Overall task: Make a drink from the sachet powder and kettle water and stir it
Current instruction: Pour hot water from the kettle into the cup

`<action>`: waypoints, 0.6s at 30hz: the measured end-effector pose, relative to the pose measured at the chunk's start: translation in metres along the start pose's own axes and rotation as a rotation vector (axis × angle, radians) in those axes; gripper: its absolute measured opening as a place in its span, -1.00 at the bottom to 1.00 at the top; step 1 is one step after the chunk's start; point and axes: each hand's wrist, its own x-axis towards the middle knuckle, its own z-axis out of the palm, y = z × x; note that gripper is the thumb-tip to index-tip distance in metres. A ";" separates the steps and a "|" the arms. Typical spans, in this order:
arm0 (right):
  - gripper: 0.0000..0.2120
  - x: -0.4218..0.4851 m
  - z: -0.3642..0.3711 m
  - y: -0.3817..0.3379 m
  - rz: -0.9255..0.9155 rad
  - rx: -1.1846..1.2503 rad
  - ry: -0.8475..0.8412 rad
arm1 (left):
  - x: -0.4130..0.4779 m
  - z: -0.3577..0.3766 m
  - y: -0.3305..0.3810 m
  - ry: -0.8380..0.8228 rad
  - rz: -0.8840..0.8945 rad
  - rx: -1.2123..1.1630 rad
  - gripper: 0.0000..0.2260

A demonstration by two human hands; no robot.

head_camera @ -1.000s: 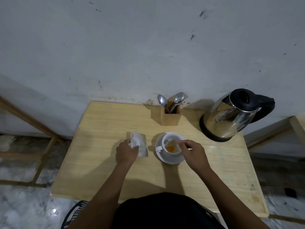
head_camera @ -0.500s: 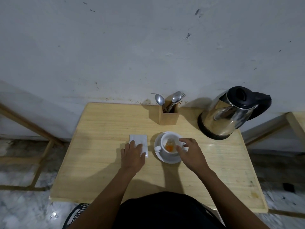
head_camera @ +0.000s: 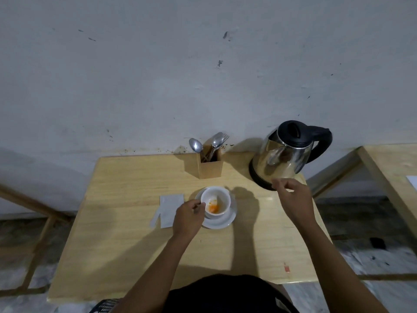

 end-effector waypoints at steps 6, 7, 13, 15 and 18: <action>-0.74 0.036 -0.038 -0.004 -0.058 0.038 0.147 | -0.002 0.008 0.011 0.078 -0.123 -0.095 -0.74; -0.75 0.044 -0.044 -0.006 -0.070 0.036 0.188 | -0.003 0.010 0.013 0.086 -0.136 -0.096 -0.72; -0.61 0.097 -0.071 -0.012 -0.127 -0.084 0.230 | -0.006 0.016 0.025 0.145 -0.212 -0.101 -0.70; -0.55 0.116 -0.077 -0.011 -0.127 -0.124 0.130 | -0.007 0.017 0.029 0.155 -0.247 -0.105 -0.72; -0.56 0.141 -0.079 -0.007 -0.156 -0.166 0.011 | -0.007 0.019 0.032 0.162 -0.277 -0.095 -0.75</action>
